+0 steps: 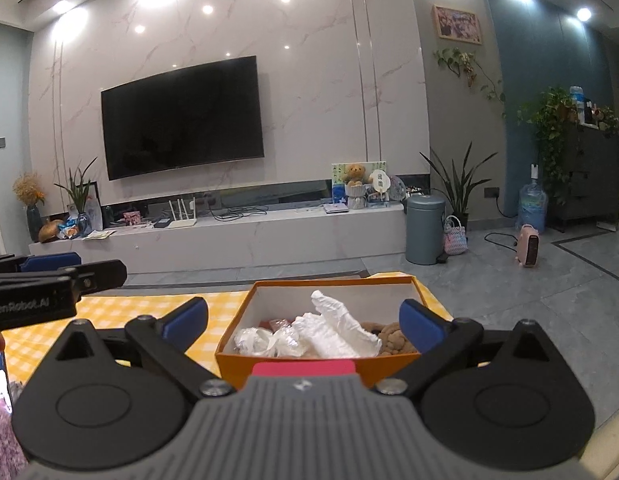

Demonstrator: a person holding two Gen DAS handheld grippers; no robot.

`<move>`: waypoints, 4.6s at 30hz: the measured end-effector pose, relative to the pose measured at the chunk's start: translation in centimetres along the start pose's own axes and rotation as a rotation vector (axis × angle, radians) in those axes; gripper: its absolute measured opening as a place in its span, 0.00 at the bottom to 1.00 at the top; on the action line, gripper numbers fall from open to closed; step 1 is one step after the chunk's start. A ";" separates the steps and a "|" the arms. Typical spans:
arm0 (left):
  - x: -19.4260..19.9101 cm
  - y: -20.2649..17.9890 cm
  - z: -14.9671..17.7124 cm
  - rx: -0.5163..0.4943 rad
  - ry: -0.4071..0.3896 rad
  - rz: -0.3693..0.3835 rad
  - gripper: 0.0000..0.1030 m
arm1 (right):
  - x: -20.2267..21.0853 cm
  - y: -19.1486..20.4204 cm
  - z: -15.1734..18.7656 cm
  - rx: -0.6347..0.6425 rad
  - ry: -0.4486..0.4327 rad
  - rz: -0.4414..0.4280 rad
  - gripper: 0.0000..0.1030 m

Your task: Organize soft objects

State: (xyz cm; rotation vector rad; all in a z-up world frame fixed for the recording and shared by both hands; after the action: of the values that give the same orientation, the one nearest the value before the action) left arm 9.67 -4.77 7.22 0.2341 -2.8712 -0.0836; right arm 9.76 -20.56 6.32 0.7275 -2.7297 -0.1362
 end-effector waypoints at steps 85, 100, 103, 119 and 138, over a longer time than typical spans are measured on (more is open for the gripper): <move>-2.6 -0.9 8.4 0.021 0.265 -0.028 0.88 | -3.8 -1.5 10.0 -0.061 0.157 0.067 0.97; -2.6 -0.8 8.7 0.016 0.266 -0.029 0.88 | -3.7 -1.5 9.9 -0.063 0.155 0.067 0.97; -2.6 -1.0 8.7 0.008 0.264 -0.031 0.88 | -3.7 -1.4 9.9 -0.062 0.153 0.067 0.98; -2.4 -0.9 8.3 0.006 0.254 -0.060 0.88 | -3.7 -1.2 9.7 -0.066 0.149 0.064 0.97; -2.4 -0.8 8.2 -0.008 0.255 -0.071 0.88 | -3.9 -1.1 9.6 -0.068 0.147 0.062 0.97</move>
State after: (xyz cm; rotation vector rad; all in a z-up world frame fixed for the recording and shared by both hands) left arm 9.95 -4.83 -1.41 0.3211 -2.6086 -0.0729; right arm 10.36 -19.48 -4.05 0.6084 -2.5906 -0.1547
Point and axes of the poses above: each gripper's, at about its wrist camera, not at the fingertips, and x roughly against the way its jaws point, y to its left, z to its underside, the point moved 2 cm from there along -x, roughly the way its jaws point, and after that the axes turned 14 degrees about -z, right-handed, at the moved point
